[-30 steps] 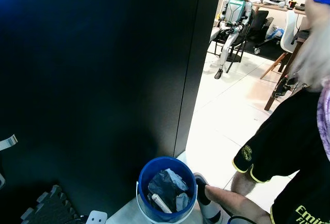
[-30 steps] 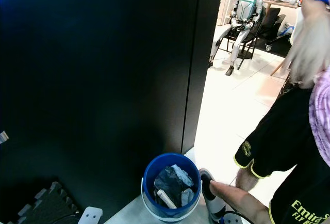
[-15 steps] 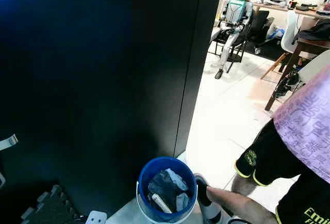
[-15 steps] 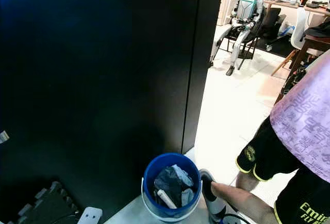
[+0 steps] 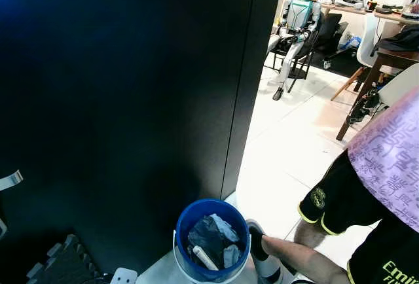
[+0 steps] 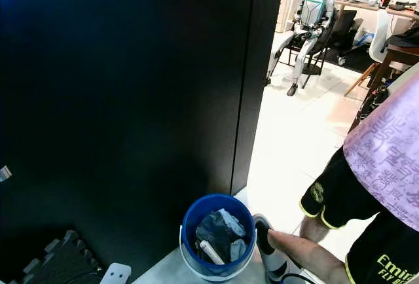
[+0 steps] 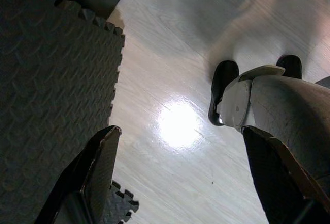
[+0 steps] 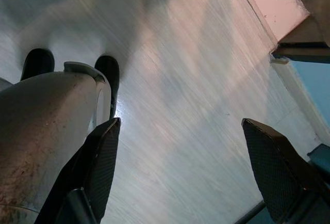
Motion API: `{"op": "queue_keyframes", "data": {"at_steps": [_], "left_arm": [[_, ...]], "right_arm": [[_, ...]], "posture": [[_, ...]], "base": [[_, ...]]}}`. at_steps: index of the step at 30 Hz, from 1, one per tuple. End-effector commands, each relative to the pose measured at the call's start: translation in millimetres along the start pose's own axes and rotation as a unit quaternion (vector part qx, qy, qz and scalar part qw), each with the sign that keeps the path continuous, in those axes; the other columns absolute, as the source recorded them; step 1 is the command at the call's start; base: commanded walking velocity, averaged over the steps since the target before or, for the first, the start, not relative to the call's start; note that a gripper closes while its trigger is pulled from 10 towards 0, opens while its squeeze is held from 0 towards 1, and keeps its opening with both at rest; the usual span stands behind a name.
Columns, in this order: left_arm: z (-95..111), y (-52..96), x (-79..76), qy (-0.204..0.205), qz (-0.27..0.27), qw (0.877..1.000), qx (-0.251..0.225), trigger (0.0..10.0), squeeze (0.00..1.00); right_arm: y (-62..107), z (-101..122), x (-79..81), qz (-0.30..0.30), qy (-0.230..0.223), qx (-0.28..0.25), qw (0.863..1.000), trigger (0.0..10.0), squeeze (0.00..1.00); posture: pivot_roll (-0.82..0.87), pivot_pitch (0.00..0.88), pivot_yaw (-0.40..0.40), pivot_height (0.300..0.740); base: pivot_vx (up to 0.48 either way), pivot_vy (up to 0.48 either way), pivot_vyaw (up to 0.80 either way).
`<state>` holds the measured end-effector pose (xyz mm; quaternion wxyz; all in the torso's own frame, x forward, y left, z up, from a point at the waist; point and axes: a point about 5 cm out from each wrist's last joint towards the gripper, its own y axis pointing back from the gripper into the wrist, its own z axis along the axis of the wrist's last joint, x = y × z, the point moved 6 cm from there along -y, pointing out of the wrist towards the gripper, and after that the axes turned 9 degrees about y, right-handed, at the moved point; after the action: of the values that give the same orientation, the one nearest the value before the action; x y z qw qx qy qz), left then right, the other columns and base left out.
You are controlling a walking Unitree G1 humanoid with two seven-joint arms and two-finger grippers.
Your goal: Clean up the room
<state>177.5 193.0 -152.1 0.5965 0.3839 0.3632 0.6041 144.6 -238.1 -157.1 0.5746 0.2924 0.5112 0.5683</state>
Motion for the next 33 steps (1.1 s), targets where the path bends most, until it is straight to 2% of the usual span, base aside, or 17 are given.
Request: {"op": "queue_keyframes", "data": {"at_steps": [1,9,16,33], "left_arm": [[-2.9,0.4,3.2,0.013,0.004,1.000,0.004,10.0,0.00],[-3.1,0.5,0.8,0.044,0.001,0.999,-0.003,10.0,0.00],[-9.7,0.9,-0.3,0.001,-0.007,1.000,0.016,10.0,0.00],[-10.5,1.0,-0.5,-0.013,-0.010,1.000,0.017,10.0,0.00]], "right_arm": [[0.2,-2.8,-1.8,0.000,0.004,0.002,1.000,10.0,0.00],[0.1,-1.0,-2.9,0.001,0.013,0.000,1.000,10.0,0.00],[0.2,-2.5,-0.1,0.003,0.017,0.002,1.000,10.0,0.00],[-0.1,1.6,2.7,0.007,0.030,-0.002,1.000,10.0,0.00]], "posture": [[0.07,0.000,-0.058,0.740],[0.07,0.000,-0.066,0.740],[0.06,0.000,-0.065,0.740],[0.06,0.000,-0.058,0.740]], "base": [[0.000,0.000,0.00],[0.000,0.000,0.00],[0.000,0.000,0.00],[0.000,0.000,0.00]]}}
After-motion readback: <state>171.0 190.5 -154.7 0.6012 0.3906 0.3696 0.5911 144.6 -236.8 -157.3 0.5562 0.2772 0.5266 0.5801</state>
